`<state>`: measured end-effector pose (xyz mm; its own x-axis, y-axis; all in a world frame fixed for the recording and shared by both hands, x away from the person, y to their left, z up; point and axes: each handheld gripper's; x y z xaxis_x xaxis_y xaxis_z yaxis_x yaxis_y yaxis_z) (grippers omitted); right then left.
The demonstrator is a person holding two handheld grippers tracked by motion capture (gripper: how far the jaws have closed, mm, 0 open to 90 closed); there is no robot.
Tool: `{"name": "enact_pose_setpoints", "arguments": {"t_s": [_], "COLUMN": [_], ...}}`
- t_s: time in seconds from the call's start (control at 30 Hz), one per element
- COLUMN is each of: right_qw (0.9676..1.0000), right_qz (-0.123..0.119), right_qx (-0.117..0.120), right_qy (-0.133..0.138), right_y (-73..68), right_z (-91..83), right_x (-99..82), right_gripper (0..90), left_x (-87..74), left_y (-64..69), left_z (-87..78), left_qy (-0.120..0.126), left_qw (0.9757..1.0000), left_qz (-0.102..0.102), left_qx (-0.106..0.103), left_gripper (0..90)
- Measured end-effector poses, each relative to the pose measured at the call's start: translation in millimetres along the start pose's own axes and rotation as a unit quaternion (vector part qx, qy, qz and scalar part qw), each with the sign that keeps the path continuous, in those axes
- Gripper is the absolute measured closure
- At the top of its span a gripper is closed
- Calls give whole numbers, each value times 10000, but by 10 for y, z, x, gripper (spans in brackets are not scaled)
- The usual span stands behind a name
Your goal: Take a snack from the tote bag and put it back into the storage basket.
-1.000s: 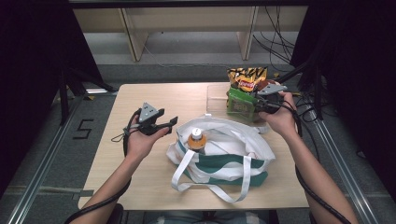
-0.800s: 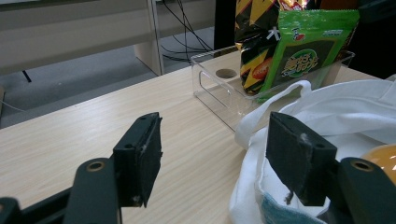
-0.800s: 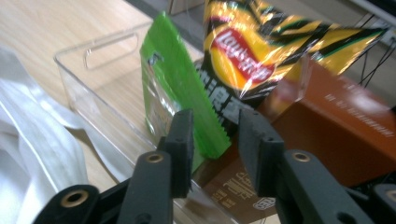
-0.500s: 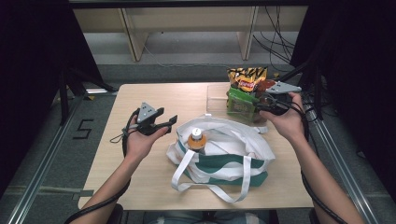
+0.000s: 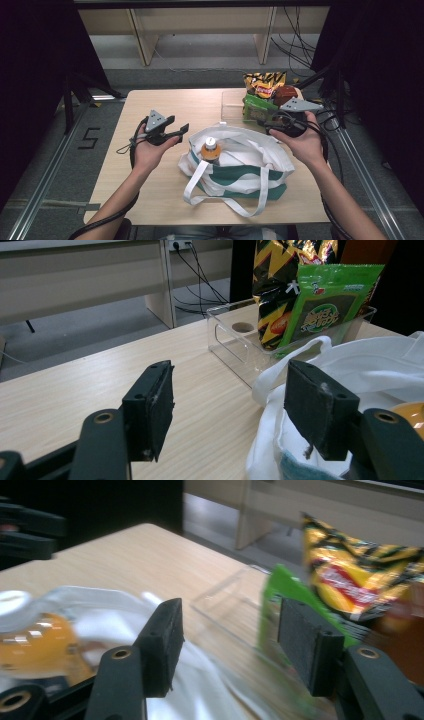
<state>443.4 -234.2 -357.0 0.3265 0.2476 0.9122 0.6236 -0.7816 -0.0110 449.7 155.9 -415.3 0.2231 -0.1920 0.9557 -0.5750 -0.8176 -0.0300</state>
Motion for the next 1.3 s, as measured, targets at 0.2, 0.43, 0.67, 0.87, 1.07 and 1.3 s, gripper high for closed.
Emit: {"name": "enact_pose_setpoints", "arguments": {"t_s": [0.2, 0.43, 0.67, 0.87, 1.07, 1.3], "right_qw": [9994, 9976, 9952, 9937, 9918, 9909], "right_qz": [-62, -31, -137, -119, -238, -260], "right_qx": [308, 693, 962, 1111, 1253, 1320], "right_qy": [142, 24, 106, 78, 61, -13], "right_y": [-220, -374, -521, -638, -731, -792], "right_z": [14, 62, 63, 91, 124, 141], "right_x": [-13, -85, -102, -113, -89, -99], "right_gripper": [437, 448, 450, 450, 446, 440], "left_x": [7, 8, 20, 22, 39, 53], "left_y": [3, 9, 35, 29, 34, 63], "left_z": [8, 16, 29, 40, 34, 27], "left_qy": [-1, -19, -35, -12, 10, 42], "left_qw": [10000, 10000, 10000, 10000, 10000, 10000], "left_qz": [1, 21, 42, 14, 28, 29], "left_qx": [2, 43, 21, -4, -14, -60], "left_gripper": [360, 360, 360, 360, 360, 359]}}
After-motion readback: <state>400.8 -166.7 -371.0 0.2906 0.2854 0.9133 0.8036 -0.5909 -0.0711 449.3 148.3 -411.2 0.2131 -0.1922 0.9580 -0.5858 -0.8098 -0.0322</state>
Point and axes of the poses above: each handheld gripper's, and its own axes: z roughly forward along the jaws, x roughly out of its top, y roughly to its right, and after that the axes turned 3 degrees about z, right-handed
